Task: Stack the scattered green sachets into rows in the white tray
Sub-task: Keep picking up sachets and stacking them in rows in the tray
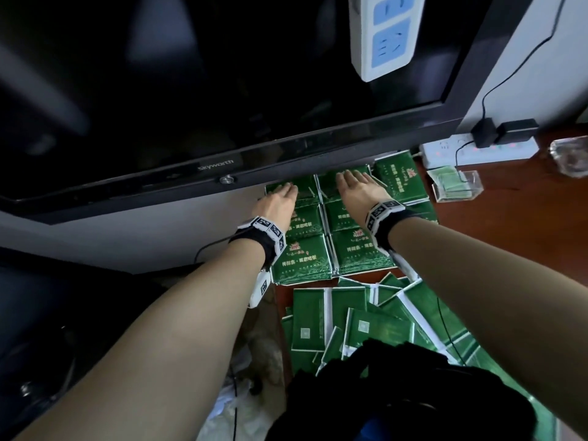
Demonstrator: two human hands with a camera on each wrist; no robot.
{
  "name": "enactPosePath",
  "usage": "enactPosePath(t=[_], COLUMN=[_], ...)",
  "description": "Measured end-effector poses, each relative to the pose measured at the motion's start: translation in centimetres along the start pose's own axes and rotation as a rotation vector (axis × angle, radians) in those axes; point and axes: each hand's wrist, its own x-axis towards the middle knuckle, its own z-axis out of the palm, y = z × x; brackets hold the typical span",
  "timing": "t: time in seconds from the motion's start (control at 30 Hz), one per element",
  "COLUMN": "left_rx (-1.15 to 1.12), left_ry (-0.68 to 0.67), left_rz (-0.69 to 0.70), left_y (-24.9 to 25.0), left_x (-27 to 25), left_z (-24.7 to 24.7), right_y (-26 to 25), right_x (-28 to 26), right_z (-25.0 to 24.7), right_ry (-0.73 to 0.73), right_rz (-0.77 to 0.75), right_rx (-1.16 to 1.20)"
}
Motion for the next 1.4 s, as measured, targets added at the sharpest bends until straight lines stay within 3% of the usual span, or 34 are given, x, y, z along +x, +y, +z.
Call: enactPosePath(t=[0.33, 0.6, 1.0, 1.13, 1.27, 1.4], left_rx=[-0.01, -0.036, -0.026, -0.014, -0.09, -0.193], left_ry=[-0.012, -0.024, 0.001, -0.008, 0.087, 0.116], left_rz=[0.089, 0.067, 0.064, 0.045, -0.017, 0.048], left_y=[-0.3, -1.6, -1.1, -0.7, 0.6, 3.6], left_x=[-0.1, 2.4, 3.2, 2.9, 2.0, -0.1], left_z=[2.9, 3.1, 3.4, 3.3, 3.3, 2.3], right_y=[0.4, 0.9, 1.0, 0.9, 1.0, 1.7], right_x=[-0.2, 1.1, 2.2, 1.4, -0.5, -4.1], right_z=[1.1, 1.0, 1.7, 1.4, 0.8, -0.8], right_ry=[-0.017, 0.006, -0.009, -0.007, 0.059, 0.089], right_rz=[-0.022, -0.014, -0.012, -0.021, -0.018, 0.05], right_rx=[0.052, 0.136, 0.062, 0.028, 0.064, 0.19])
